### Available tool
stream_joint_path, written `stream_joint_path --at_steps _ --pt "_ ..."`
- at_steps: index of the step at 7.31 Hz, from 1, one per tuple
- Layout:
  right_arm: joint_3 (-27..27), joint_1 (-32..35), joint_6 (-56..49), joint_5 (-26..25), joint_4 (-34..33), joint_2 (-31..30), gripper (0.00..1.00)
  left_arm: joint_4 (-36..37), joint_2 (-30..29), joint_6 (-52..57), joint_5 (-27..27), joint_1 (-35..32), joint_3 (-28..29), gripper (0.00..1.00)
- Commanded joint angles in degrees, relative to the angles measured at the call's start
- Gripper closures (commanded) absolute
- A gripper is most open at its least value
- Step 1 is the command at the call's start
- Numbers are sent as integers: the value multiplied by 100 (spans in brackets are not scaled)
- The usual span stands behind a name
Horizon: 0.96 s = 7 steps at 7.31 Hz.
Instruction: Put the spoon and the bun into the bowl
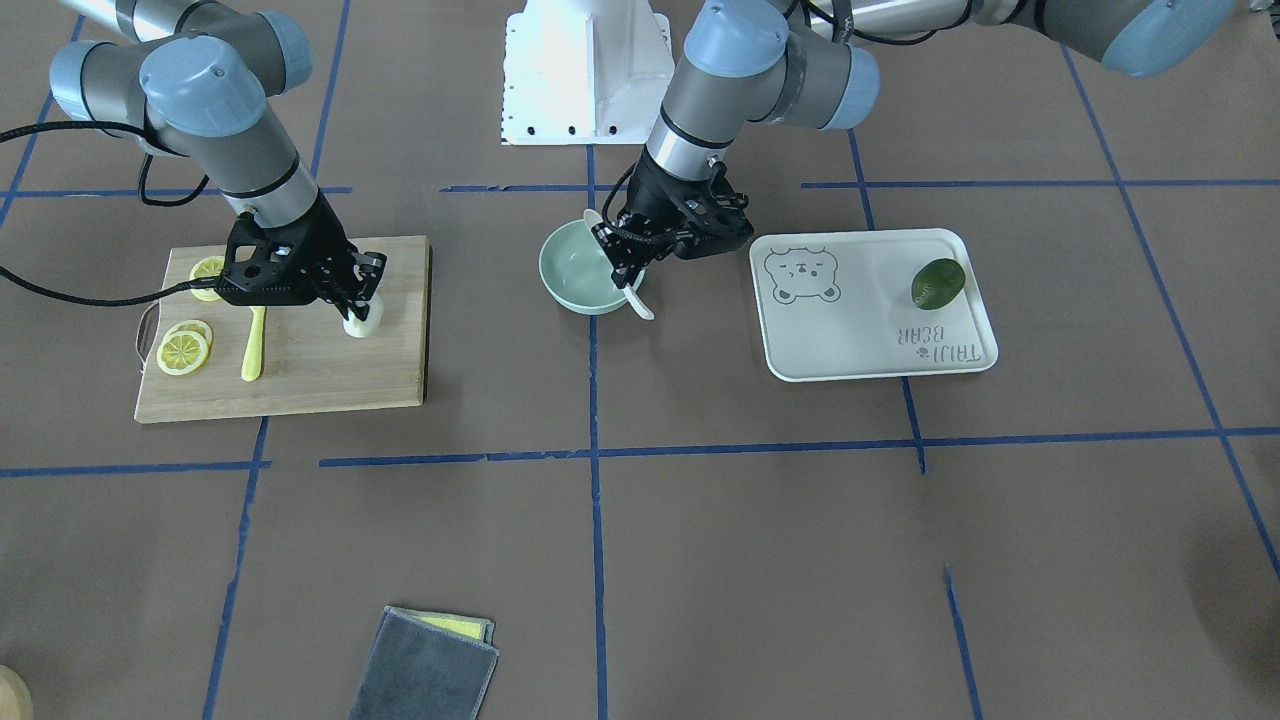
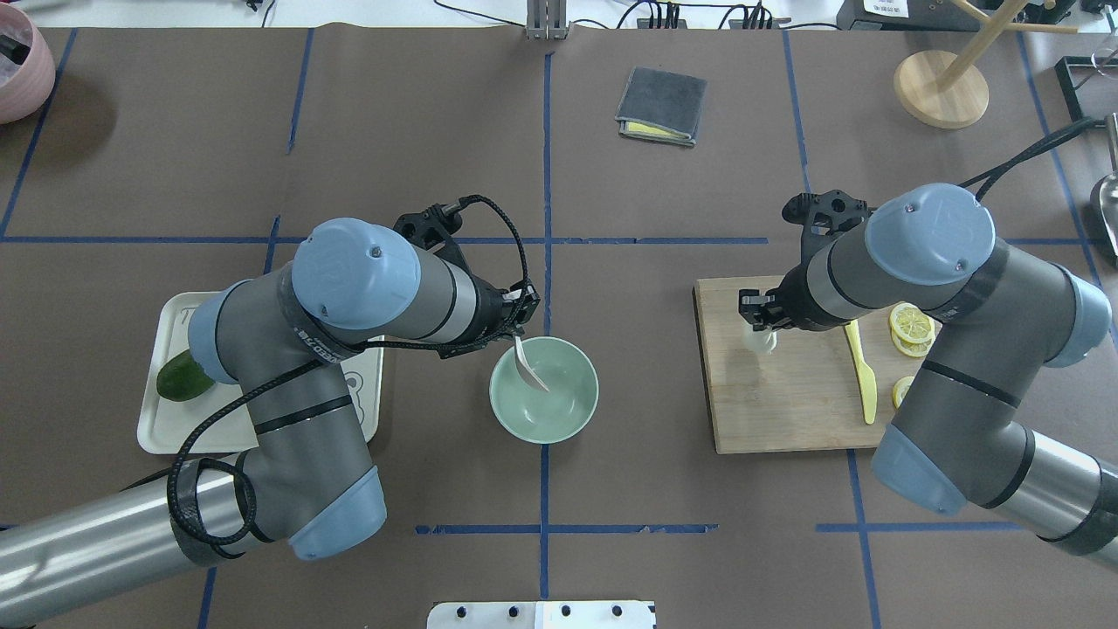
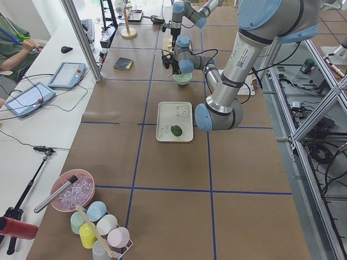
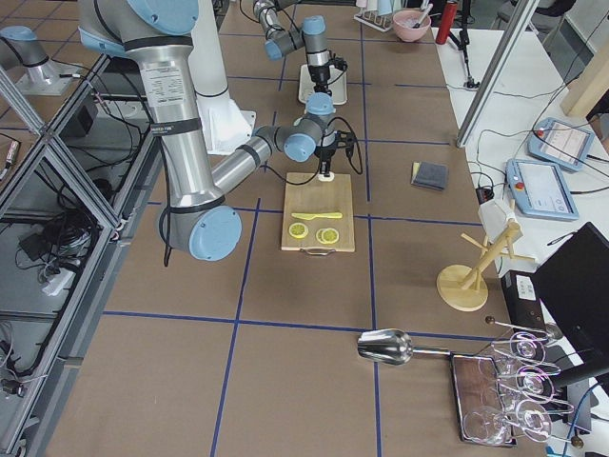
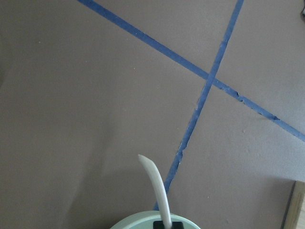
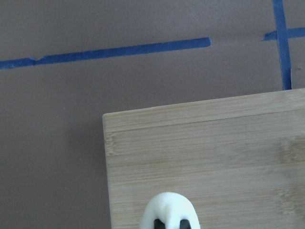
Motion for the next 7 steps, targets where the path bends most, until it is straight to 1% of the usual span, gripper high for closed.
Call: stream_joint_path --at_steps 1,2,3,4,5,6,7 --pt "48 64 0 83 6 25 100 -110 -31 -57 93 55 68 1" --pt "48 64 0 75 6 69 100 -101 4 -30 119 11 7 0" --pt "65 56 17 75 14 122 100 -57 100 275 84 -120 -98 0" --pt "100 56 44 75 14 331 100 47 353 661 58 -304 -447 0" --pt "66 3 305 66 14 638 100 327 582 1134 49 -567 -798 0" --pt "-4 -197 691 49 -3 1015 100 808 611 1827 49 -804 -1011 0" --pt "-101 -365 929 5 5 1341 100 1161 654 2469 49 -1042 -1083 0"
